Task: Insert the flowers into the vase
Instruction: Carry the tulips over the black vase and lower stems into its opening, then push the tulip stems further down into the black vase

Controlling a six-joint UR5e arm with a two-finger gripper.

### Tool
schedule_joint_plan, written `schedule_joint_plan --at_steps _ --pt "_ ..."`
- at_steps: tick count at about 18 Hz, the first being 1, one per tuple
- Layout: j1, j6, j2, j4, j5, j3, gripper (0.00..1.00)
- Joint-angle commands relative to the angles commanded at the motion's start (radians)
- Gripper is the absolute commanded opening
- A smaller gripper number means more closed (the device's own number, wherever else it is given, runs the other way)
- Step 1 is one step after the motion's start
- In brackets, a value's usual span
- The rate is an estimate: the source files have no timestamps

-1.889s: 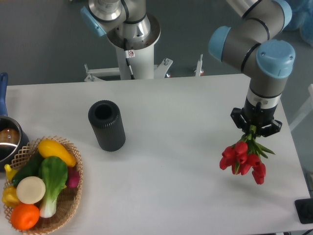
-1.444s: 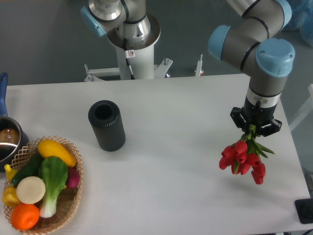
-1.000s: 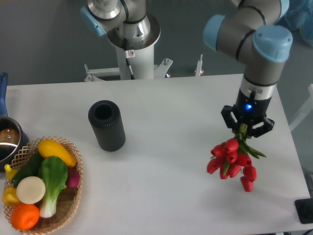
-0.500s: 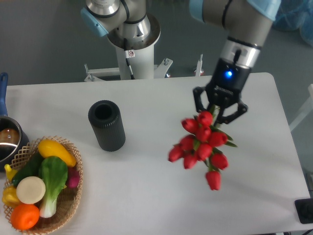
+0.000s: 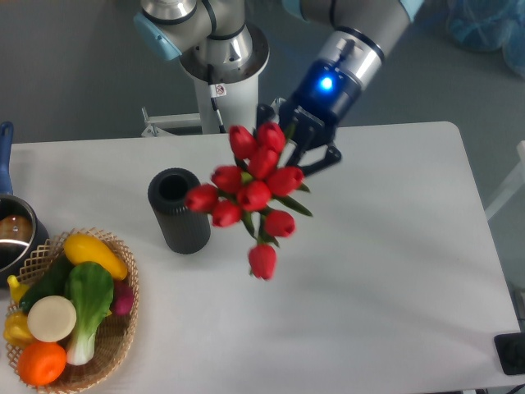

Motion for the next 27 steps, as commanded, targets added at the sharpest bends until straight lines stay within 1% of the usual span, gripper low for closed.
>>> schedule_joint_plan --at_steps 1,2,4,5,6,8,10,13,17,23,27 --pt "0.002 0.000 0.018 0.002 -0.003 -0.020 0.03" --pt "0.000 0.000 0.037 0.002 -0.032 -0.035 0.03" --pt "0.002 0.000 0.046 0.002 -0.167 -0.071 0.03" --pt "0.000 0.002 0.051 0.005 -0.207 -0.089 0.03" --pt "-0.002 0.000 0.057 0.008 -0.222 -0.103 0.03" --pt "-0.003 0.002 0.057 0.009 -0.244 -0.120 0.04" --pt "-0.006 0.002 0.052 0.009 -0.316 -0.128 0.04" --pt "-0.008 0.006 0.045 0.009 -0.380 -0.157 0.04" --pt "-0.009 0.014 0.040 0.009 -0.408 -0.172 0.04" --pt "-0.024 0.043 -0.007 0.009 -0.419 -0.174 0.05" --pt "-0.029 0.100 -0.032 0.011 -0.417 -0.181 0.06"
